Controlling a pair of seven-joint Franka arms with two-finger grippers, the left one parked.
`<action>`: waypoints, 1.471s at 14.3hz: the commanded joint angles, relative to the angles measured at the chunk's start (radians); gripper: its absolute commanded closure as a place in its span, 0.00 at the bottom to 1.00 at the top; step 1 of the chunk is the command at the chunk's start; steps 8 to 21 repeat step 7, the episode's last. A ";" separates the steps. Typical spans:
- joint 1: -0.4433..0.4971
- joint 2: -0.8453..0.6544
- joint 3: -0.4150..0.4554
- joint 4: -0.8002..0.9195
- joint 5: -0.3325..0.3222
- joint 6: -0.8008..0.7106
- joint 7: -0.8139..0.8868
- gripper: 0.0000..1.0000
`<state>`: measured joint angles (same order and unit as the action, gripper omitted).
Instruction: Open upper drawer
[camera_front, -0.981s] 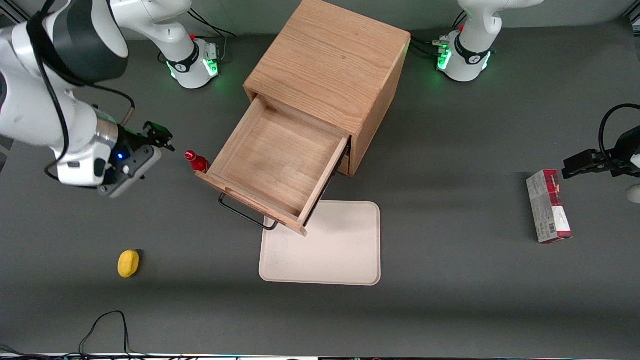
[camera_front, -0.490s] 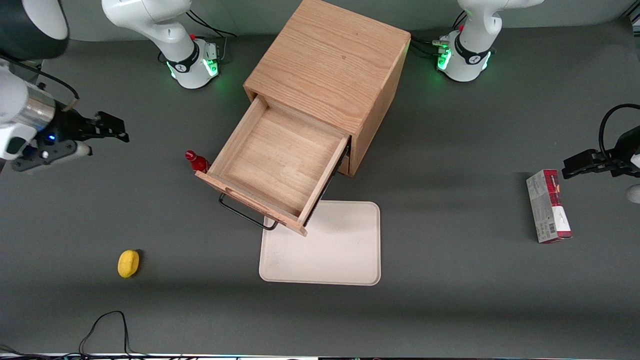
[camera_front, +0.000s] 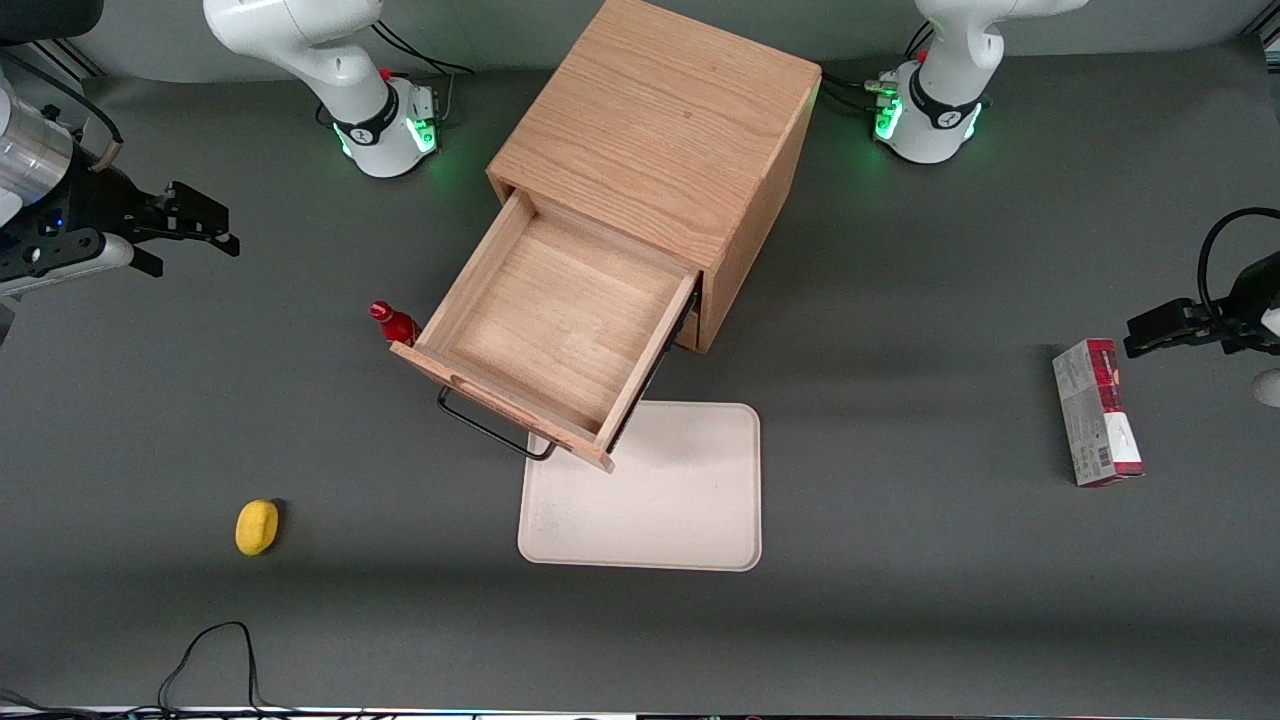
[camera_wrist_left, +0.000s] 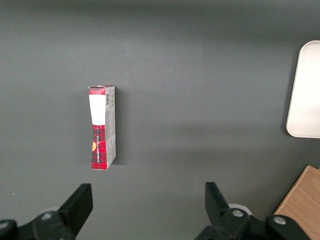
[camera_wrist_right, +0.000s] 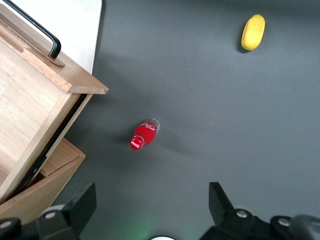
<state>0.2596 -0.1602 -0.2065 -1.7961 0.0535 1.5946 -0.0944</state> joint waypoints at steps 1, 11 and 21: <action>-0.136 -0.022 0.150 -0.034 -0.015 0.024 0.079 0.00; -0.163 -0.005 0.199 -0.013 -0.012 0.019 0.125 0.00; -0.163 -0.005 0.199 -0.013 -0.012 0.019 0.125 0.00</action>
